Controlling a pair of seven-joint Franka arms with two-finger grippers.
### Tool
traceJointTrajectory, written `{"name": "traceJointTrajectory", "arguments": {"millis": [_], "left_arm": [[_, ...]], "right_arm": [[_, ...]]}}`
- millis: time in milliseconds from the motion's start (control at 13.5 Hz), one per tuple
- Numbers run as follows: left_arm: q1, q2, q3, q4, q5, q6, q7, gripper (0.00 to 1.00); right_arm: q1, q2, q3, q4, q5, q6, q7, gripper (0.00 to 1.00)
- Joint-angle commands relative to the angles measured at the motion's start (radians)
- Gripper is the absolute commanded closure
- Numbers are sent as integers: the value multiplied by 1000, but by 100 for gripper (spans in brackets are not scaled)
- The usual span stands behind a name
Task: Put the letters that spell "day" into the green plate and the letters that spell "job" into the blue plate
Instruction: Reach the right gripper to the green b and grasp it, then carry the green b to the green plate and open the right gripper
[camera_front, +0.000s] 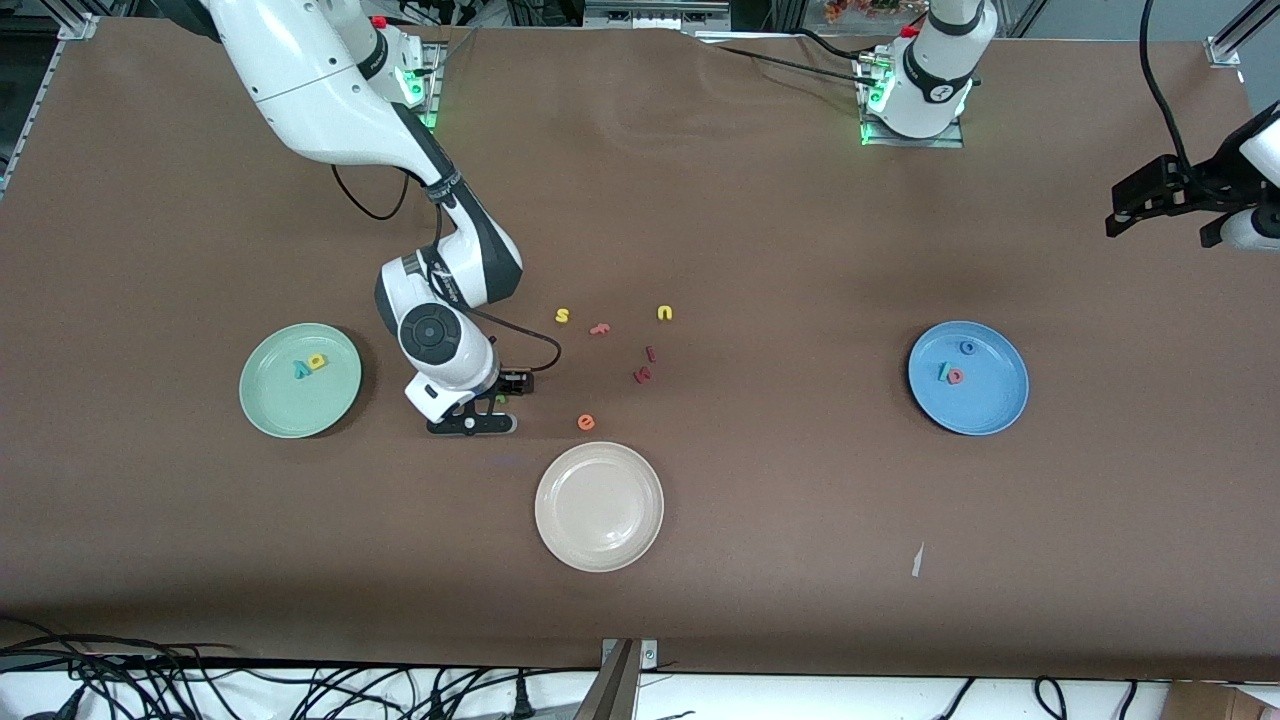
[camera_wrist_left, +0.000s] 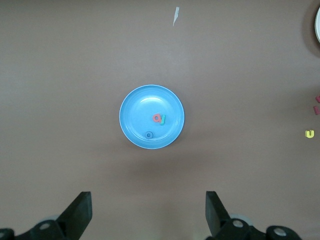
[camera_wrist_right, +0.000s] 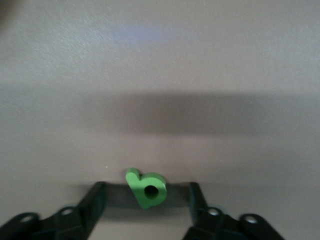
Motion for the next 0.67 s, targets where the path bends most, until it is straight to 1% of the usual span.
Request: {"name": "traceJointTrajectory", "arguments": {"millis": [0, 74, 148, 371, 594], "left_arm": [[0, 12, -3, 31, 29, -21, -4, 0], [0, 12, -3, 31, 29, -21, -4, 0], [0, 12, -3, 31, 29, -21, -4, 0], [0, 12, -3, 32, 29, -21, -5, 0], [0, 12, -2, 32, 29, -21, -5, 0]], "right_arm": [[2, 13, -4, 21, -15, -4, -10, 36], [3, 13, -4, 21, -13, -6, -10, 42], [3, 13, -4, 21, -15, -4, -10, 45], [2, 12, -4, 23, -15, -4, -10, 67], [2, 10, -5, 23, -15, -4, -16, 80]]}}
